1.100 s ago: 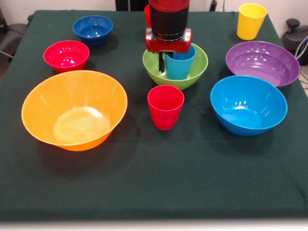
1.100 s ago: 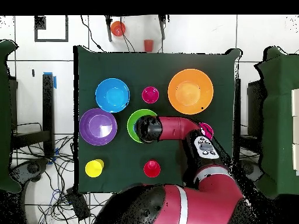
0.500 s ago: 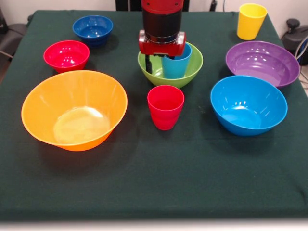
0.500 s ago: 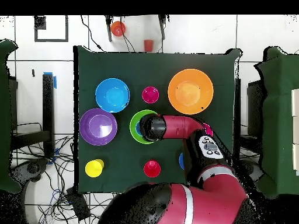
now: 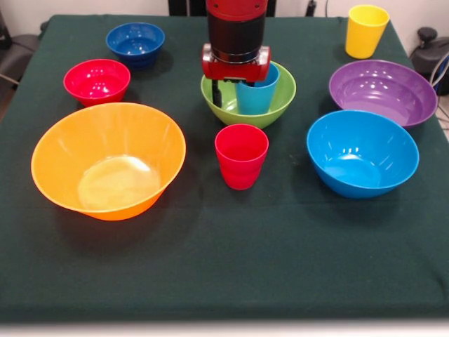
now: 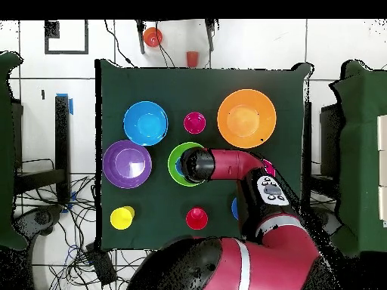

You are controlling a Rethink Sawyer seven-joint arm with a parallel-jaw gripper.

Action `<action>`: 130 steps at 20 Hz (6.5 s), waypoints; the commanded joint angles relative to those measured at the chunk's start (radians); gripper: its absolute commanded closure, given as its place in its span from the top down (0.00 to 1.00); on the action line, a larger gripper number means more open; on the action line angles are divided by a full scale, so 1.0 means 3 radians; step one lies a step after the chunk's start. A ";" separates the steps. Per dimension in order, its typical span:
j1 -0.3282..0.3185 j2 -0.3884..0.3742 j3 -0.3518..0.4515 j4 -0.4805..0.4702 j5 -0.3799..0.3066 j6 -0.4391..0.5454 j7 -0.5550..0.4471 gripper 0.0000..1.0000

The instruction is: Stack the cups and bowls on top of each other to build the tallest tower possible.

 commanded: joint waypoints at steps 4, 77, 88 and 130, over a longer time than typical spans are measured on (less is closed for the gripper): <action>-0.0036 0.0302 0.0084 -0.0196 -0.0263 -0.0184 -0.0021 1.00; -0.0244 -0.1824 -0.0050 0.1874 -0.0055 0.0136 -0.0075 1.00; -0.0808 -0.1498 0.0216 0.1622 -0.0275 0.0053 -0.0388 1.00; -0.0371 -0.0454 -0.0307 0.1271 -0.0851 -0.1044 0.0302 1.00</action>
